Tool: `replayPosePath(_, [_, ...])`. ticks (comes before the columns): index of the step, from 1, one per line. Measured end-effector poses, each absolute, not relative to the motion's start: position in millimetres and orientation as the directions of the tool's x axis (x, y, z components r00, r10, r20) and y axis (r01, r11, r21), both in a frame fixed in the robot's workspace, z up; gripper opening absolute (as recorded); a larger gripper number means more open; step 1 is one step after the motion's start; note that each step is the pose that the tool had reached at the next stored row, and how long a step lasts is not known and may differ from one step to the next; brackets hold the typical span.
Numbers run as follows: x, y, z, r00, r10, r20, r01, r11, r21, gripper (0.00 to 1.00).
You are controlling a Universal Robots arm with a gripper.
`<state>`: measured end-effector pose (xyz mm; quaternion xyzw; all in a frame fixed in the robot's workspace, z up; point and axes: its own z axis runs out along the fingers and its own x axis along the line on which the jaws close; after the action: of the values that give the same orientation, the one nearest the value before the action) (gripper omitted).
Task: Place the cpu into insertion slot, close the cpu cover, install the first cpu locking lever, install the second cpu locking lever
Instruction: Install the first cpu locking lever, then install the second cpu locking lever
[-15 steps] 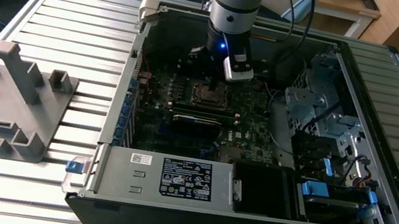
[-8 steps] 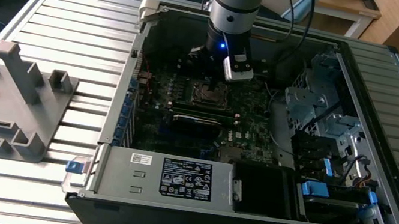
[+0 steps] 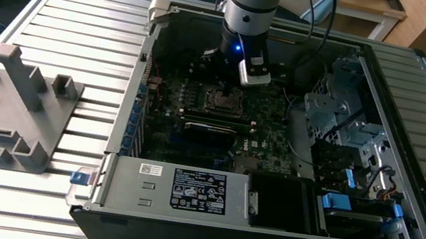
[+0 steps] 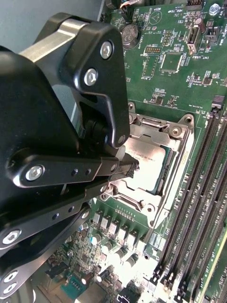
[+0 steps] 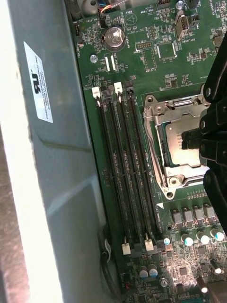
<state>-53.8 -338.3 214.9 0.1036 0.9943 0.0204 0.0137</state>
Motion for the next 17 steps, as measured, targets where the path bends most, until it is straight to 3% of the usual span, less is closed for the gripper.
replayPosePath(17, [-53.7,-338.4,214.9,-0.98,0.196,-0.023,0.195,0.98,0.043,0.11])
